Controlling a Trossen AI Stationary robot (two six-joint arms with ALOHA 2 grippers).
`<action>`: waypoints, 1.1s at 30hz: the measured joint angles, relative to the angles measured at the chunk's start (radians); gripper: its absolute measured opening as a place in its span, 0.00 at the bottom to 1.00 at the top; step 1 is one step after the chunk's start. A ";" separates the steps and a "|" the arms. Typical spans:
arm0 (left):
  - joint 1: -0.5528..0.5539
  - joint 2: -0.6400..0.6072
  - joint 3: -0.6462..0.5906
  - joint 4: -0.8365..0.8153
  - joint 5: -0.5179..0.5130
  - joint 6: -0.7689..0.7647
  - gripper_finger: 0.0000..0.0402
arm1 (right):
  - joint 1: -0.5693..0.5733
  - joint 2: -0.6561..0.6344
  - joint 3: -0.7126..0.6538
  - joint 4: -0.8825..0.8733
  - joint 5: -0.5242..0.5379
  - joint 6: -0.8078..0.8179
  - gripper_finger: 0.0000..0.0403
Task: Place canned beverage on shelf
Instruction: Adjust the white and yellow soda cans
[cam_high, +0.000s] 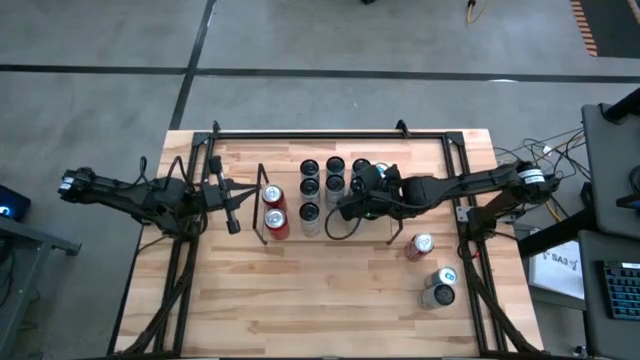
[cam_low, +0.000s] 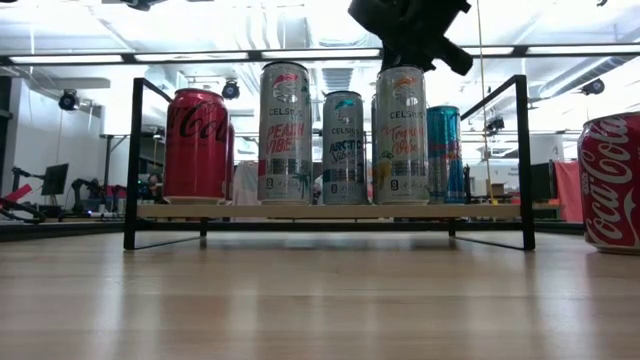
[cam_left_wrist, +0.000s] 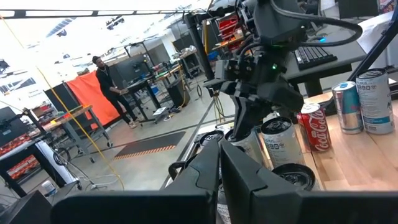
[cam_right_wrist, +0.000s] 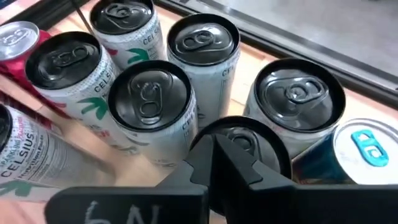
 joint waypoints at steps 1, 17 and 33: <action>0.000 0.001 0.000 0.000 0.000 0.000 0.00 | 0.000 0.002 0.000 -0.005 0.000 0.009 0.02; 0.000 0.006 0.000 0.000 0.000 0.000 0.00 | 0.007 0.006 0.013 -0.055 0.001 0.024 0.02; 0.000 0.006 0.000 0.000 0.000 0.000 0.00 | 0.123 0.007 0.103 -0.055 -0.105 0.072 0.02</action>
